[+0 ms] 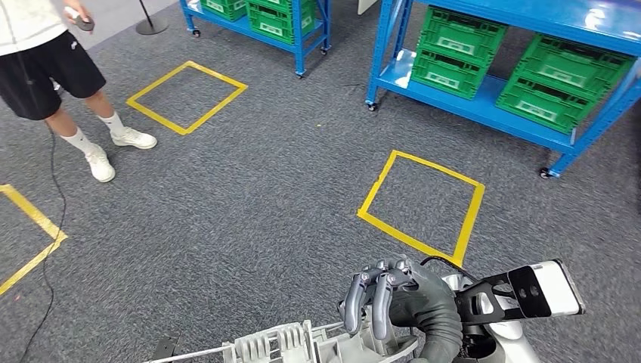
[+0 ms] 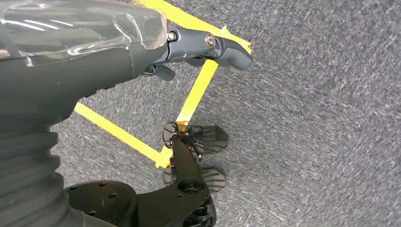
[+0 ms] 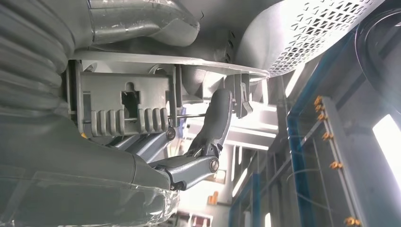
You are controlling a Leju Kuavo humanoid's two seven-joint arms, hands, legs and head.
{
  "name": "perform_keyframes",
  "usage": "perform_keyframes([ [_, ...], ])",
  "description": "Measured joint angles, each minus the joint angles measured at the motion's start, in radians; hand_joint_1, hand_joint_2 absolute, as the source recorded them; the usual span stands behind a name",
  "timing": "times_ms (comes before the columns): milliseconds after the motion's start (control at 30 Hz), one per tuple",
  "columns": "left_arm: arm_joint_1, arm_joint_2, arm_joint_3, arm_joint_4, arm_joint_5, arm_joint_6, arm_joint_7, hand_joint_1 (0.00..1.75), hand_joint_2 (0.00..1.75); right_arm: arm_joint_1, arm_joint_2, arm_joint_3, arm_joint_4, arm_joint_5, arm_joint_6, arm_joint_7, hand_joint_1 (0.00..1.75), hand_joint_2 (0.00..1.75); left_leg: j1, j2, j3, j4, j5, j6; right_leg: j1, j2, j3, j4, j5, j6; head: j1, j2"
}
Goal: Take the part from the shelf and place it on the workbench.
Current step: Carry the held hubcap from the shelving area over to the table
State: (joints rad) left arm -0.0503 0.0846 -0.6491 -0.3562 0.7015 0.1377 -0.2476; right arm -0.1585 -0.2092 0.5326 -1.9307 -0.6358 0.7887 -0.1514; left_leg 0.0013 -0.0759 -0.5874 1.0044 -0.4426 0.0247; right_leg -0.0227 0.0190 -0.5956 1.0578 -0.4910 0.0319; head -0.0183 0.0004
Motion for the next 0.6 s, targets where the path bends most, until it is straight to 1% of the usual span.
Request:
perform_keyframes([
  [33, 0.001, 0.000, 0.000, 0.000, 0.000, 0.000, 0.000, 0.00, 1.75, 0.000, 0.000, 0.000, 0.000, 0.000, 0.000, 0.000, 1.75, 1.75, -0.001, -0.006, -0.003, 0.003, -0.001, -0.006, 0.001, 0.005, 0.014, -0.030, 0.011, -0.005, 0.000, 0.000],
  [67, 0.002, 0.000, 0.001, 0.000, 0.000, 0.000, 0.000, 0.00, 1.75, 0.000, 0.000, 0.000, 0.000, 0.000, 0.000, 0.000, 1.75, 1.75, -0.001, -0.011, -0.007, 0.005, -0.001, -0.012, 0.004, 0.005, 0.016, -0.036, 0.014, -0.014, -0.001, 0.000],
  [100, 0.003, 0.000, 0.001, 0.000, 0.000, 0.000, 0.000, 0.00, 1.75, -0.001, 0.000, -0.001, 0.000, 0.000, 0.001, 0.000, 1.75, 1.75, 0.001, -0.014, -0.009, 0.004, 0.000, -0.017, 0.005, 0.000, 0.017, -0.037, 0.017, -0.021, -0.001, 0.000],
  [133, 0.005, 0.001, 0.001, 0.000, -0.001, 0.000, 0.000, 0.00, 1.75, -0.002, 0.000, -0.001, 0.000, 0.001, 0.001, 0.000, 1.75, 1.75, 0.003, -0.011, -0.011, 0.006, -0.001, -0.022, 0.005, -0.005, 0.017, -0.038, 0.020, -0.027, -0.001, 0.000],
  [167, 0.006, 0.000, 0.001, 0.000, -0.001, 0.000, 0.001, 0.00, 1.75, -0.002, 0.000, -0.001, 0.000, 0.001, 0.001, 0.000, 1.75, 1.75, 0.004, 0.001, -0.017, 0.017, -0.009, -0.027, 0.004, -0.009, 0.018, -0.040, 0.021, -0.033, -0.002, 0.000],
  [200, 0.006, 0.001, 0.001, 0.000, -0.002, 0.000, 0.001, 0.00, 1.75, -0.003, 0.000, -0.001, 0.000, 0.001, 0.001, -0.001, 1.75, 1.75, 0.005, 0.019, -0.030, 0.046, -0.027, -0.032, 0.003, -0.014, 0.019, -0.041, 0.022, -0.038, -0.004, 0.000],
  [233, 0.005, 0.001, 0.001, 0.000, -0.004, 0.000, 0.002, 0.00, 1.75, -0.003, 0.000, -0.001, 0.000, 0.002, 0.001, -0.001, 1.75, 1.75, 0.007, 0.039, -0.053, 0.096, -0.054, -0.037, 0.003, -0.019, 0.020, -0.042, 0.022, -0.043, -0.006, 0.000],
  [267, 0.004, 0.001, 0.001, 0.000, -0.006, 0.000, 0.002, 0.00, 1.75, -0.003, 0.000, -0.001, 0.000, 0.002, 0.001, -0.002, 1.75, 1.75, 0.008, 0.056, -0.084, 0.160, -0.085, -0.042, 0.004, -0.025, 0.020, -0.042, 0.021, -0.047, -0.008, 0.000],
  [300, 0.003, 0.001, 0.001, 0.000, -0.008, 0.000, 0.003, 0.00, 1.75, -0.003, 0.000, -0.001, 0.000, 0.002, 0.001, -0.002, 1.75, 1.75, 0.010, 0.065, -0.114, 0.222, -0.112, -0.045, 0.006, -0.031, 0.020, -0.042, 0.020, -0.049, -0.009, 0.000],
  [333, 0.003, 0.001, 0.001, 0.000, -0.010, 0.000, 0.003, 0.00, 1.75, -0.002, 0.000, -0.001, 0.000, 0.002, 0.001, -0.002, 1.75, 1.75, 0.011, 0.068, -0.135, 0.266, -0.129, -0.047, 0.007, -0.035, 0.020, -0.042, 0.020, -0.049, -0.009, 0.000],
  [367, 0.003, 0.001, 0.001, 0.000, -0.011, 0.000, 0.003, 0.00, 1.75, -0.002, -0.001, -0.001, 0.000, 0.003, 0.001, -0.002, 1.75, 1.75, 0.011, 0.070, -0.147, 0.290, -0.137, -0.047, 0.008, -0.038, 0.020, -0.042, 0.020, -0.049, -0.009, 0.000],
  [433, 0.003, 0.001, 0.001, 0.000, -0.011, 0.000, 0.004, 0.00, 1.75, -0.002, -0.001, -0.001, 0.000, 0.003, 0.001, -0.002, 1.75, 1.75, 0.011, 0.070, -0.152, 0.300, -0.138, -0.048, 0.008, -0.040, 0.020, -0.042, 0.020, -0.049, -0.009, 0.000],
  [467, 0.003, 0.001, 0.001, 0.000, -0.012, 0.000, 0.004, 0.00, 1.75, -0.002, -0.001, -0.001, 0.000, 0.003, 0.000, -0.002, 1.75, 1.75, 0.011, 0.071, -0.151, 0.295, -0.129, -0.047, 0.009, -0.044, 0.020, -0.042, 0.019, -0.050, -0.009, 0.000],
  [533, 0.002, 0.003, 0.001, 0.000, -0.016, 0.000, 0.005, 0.00, 1.75, -0.002, -0.001, -0.002, 0.000, 0.003, 0.000, -0.004, 1.75, 1.75, 0.005, 0.104, -0.080, 0.153, -0.066, -0.035, 0.014, -0.062, 0.021, -0.042, 0.018, -0.048, -0.008, 0.000],
  [567, 0.000, 0.005, 0.001, -0.001, -0.019, 0.000, 0.006, 0.00, 1.75, -0.003, -0.001, -0.003, 0.000, 0.003, 0.000, -0.005, 1.75, 1.75, 0.000, 0.118, -0.043, 0.076, -0.036, -0.028, 0.016, -0.073, 0.022, -0.042, 0.017, -0.046, -0.008, 0.000],
  [600, -0.001, 0.007, 0.002, -0.001, -0.020, 0.000, 0.007, 0.00, 1.75, -0.003, -0.002, -0.004, 0.000, 0.003, 0.000, -0.006, 1.75, 1.75, -0.006, 0.130, -0.010, 0.010, -0.013, -0.020, 0.018, -0.083, 0.022, -0.043, 0.016, -0.042, -0.008, 0.000],
])
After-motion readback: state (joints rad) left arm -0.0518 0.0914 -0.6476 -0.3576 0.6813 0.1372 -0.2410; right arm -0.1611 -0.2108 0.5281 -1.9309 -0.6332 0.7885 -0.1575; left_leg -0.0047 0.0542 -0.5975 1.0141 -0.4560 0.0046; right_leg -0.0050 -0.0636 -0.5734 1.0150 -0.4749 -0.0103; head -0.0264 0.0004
